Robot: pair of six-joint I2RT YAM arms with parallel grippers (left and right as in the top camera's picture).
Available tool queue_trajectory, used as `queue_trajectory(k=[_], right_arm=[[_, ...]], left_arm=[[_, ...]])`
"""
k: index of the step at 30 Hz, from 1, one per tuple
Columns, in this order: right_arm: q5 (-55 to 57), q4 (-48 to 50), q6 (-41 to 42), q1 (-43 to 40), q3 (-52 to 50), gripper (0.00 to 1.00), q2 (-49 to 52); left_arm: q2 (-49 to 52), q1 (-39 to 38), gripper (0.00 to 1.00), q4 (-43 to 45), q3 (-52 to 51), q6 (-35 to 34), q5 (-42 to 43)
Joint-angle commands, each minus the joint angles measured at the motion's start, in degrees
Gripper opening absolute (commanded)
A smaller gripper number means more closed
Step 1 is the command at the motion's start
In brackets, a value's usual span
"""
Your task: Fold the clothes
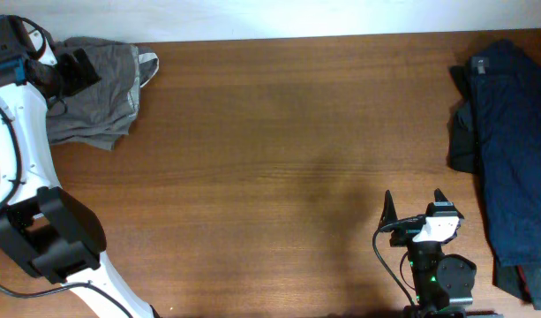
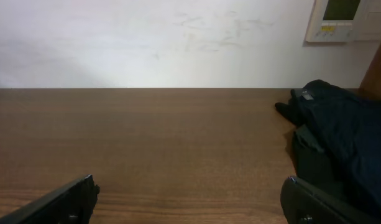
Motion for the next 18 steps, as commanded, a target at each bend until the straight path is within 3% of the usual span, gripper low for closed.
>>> queue_trajectory(k=[1, 15, 18], right_arm=[[1.1, -0.4, 0.6, -0.4, -0.3, 0.99, -0.6], [1.1, -0.4, 0.6, -0.4, -0.3, 0.98, -0.6], [1.1, -0.4, 0.6, -0.4, -0.3, 0.99, -0.6]], left_arm=[[-0.1, -0.3, 0.99, 0.1, 0.1, 0.5, 0.4], [-0.1, 1.4, 0.99, 0.1, 0.1, 0.5, 0.0], [-0.2, 1.6, 0.99, -3.3, 0.1, 1.2, -1.6]])
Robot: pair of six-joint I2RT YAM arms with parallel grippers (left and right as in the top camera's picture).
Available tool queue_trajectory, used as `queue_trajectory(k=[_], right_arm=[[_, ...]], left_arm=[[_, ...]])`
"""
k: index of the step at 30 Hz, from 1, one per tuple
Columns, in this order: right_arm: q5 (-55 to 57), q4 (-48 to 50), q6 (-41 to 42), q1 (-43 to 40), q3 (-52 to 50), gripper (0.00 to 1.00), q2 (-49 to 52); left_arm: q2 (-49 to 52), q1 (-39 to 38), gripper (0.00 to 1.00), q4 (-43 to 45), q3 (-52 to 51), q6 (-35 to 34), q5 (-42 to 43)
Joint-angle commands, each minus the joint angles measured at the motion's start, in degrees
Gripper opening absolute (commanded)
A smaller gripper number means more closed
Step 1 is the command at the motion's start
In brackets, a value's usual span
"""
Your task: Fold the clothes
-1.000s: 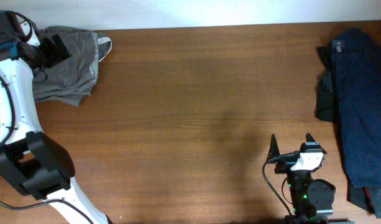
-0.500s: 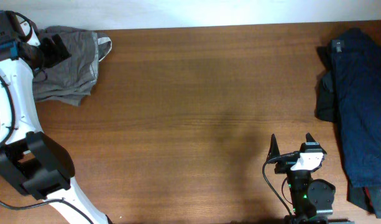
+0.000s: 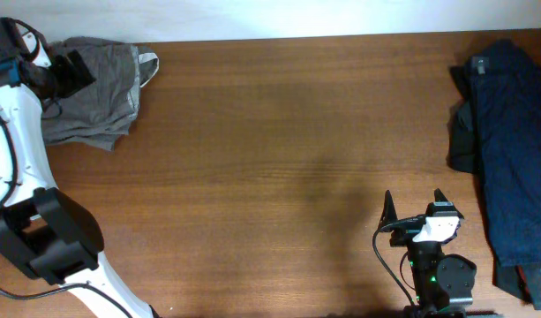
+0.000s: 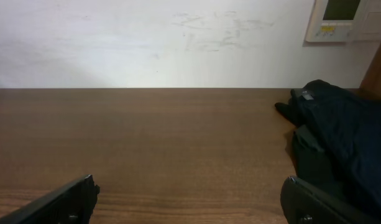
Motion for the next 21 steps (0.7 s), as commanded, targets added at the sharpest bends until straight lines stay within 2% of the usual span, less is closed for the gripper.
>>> queue_trajectory(k=[1, 6, 11, 15, 21], right_arm=[[1.1, -0.4, 0.7, -0.4, -0.3, 0.99, -0.6], [1.1, -0.4, 0.7, -0.4, -0.3, 0.99, -0.6], [1.1, -0.4, 0.7, -0.4, -0.3, 0.99, -0.6], [1.1, -0.4, 0.7, -0.4, -0.3, 0.99, -0.6], [1.1, -0.4, 0.7, -0.4, -0.3, 0.99, -0.6]], left_arm=[[-0.7, 0.5, 0.99, -5.2, 0.1, 1.1, -1.2], [-5.7, -1.0, 0.99, -12.3, -0.2, -2.1, -0.9], [-16.7, -7.0, 0.99, -9.6, -6.4, -2.1, -6.7], [-27.0, -13.7, 0.99, -1.7, -18.0, -2.1, -10.6], [-40.9, -23.0, 0.99, 17.8, -41.6, -2.1, -17.7]])
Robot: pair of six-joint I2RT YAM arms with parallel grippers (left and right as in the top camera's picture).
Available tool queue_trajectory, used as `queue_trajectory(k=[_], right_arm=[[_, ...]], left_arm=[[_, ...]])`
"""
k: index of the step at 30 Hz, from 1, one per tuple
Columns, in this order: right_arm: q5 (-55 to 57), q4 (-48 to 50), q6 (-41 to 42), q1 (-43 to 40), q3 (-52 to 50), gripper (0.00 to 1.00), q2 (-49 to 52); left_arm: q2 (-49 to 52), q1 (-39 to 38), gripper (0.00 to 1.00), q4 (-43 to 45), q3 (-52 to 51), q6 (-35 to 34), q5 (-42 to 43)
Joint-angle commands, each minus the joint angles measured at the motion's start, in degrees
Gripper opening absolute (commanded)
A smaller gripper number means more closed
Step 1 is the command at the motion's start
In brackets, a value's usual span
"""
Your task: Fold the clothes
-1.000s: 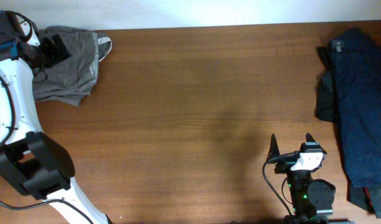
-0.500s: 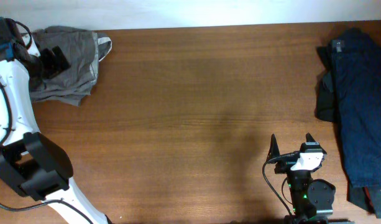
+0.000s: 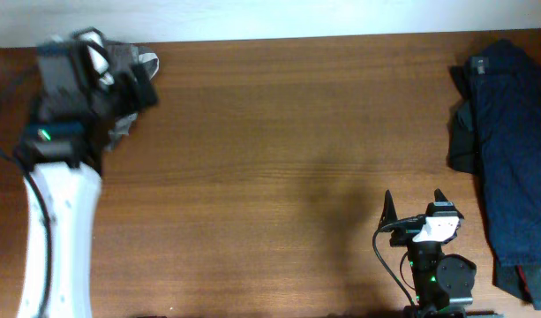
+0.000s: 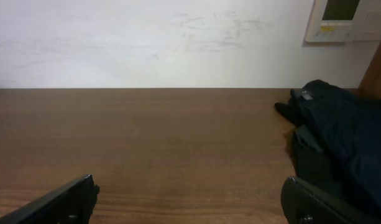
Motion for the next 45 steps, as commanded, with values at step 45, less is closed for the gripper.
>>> queue_trajectory(k=[45], right_arm=[[0.9, -0.4, 0.7, -0.4, -0.3, 0.99, -0.6]], left_arm=[[-81.5, 2.9, 0.99, 37.1, -86.1, 4.1, 0.0]])
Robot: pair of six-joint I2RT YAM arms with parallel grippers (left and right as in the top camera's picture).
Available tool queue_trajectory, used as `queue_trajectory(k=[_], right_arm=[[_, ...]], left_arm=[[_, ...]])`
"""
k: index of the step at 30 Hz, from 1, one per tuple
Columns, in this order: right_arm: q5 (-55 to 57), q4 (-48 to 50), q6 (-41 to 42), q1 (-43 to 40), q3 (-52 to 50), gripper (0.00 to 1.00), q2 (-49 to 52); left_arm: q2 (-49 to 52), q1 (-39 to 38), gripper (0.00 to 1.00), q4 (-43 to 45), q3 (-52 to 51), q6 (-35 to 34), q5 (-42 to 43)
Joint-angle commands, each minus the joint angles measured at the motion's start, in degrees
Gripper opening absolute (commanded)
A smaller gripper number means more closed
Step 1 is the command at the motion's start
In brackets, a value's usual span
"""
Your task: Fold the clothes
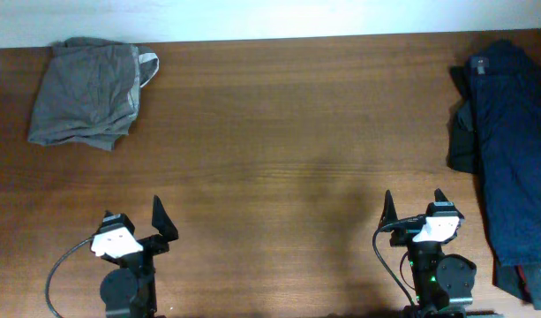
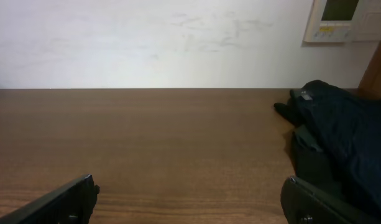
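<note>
A grey garment (image 1: 86,92) lies in a compact folded bundle at the table's back left corner, with nothing touching it. A heap of dark navy clothes (image 1: 504,141) sits along the right edge, also seen at the right of the right wrist view (image 2: 342,140). My left gripper (image 1: 133,216) rests at the near left edge, fingers apart and empty, far from the grey garment. At the near right my right gripper (image 1: 414,200) is parked, open (image 2: 187,190) with only bare wood between its fingers.
The brown wooden table (image 1: 288,150) runs back to a white wall (image 2: 153,43). A wall panel (image 2: 342,18) hangs at the upper right. The navy heap spills over the table's right edge.
My left arm, which was stretched out over the grey garment at the back left, is now back at the near left edge. The grey garment lies uncovered. The right arm has not moved.
My left gripper was at the left side of the grey garment, then a little further left with the cloth slightly shifted. After that the arm hung over the bundle. Now it is withdrawn and the grey bundle lies alone. The right gripper stayed parked and open throughout.
</note>
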Motion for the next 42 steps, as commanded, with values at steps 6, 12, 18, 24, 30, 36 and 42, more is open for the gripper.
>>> queue_trajectory(k=[6, 12, 18, 24, 30, 36, 42], right_arm=[[0.9, -0.4, 0.7, -0.4, -0.3, 0.99, -0.5], [0.9, -0.4, 0.7, -0.4, -0.3, 0.99, -0.5], [0.9, -0.4, 0.7, -0.4, -0.3, 0.99, -0.5], [0.9, -0.4, 0.7, -0.4, -0.3, 0.99, -0.5], [0.9, -0.4, 0.7, -0.4, -0.3, 0.99, -0.5], [0.9, -0.4, 0.7, -0.4, -0.3, 0.99, -0.5], [0.9, -0.4, 0.7, -0.4, -0.3, 0.99, -0.5]], left_arm=[[-3.4, 0.3, 0.99, -0.9, -0.4, 9.2, 7.5], [-3.4, 0.2, 0.99, -1.0, -0.4, 9.1, 7.6], [-3.4, 0.2, 0.99, -0.9, -0.4, 9.2, 7.9], [-3.4, 0.2, 0.99, -0.9, -0.4, 9.2, 7.9], [-3.4, 0.2, 0.99, -0.9, -0.4, 9.2, 7.9], [-3.4, 0.2, 0.99, -0.9, -0.4, 9.2, 7.9], [-3.4, 0.2, 0.99, -0.9, -0.4, 9.2, 7.9]])
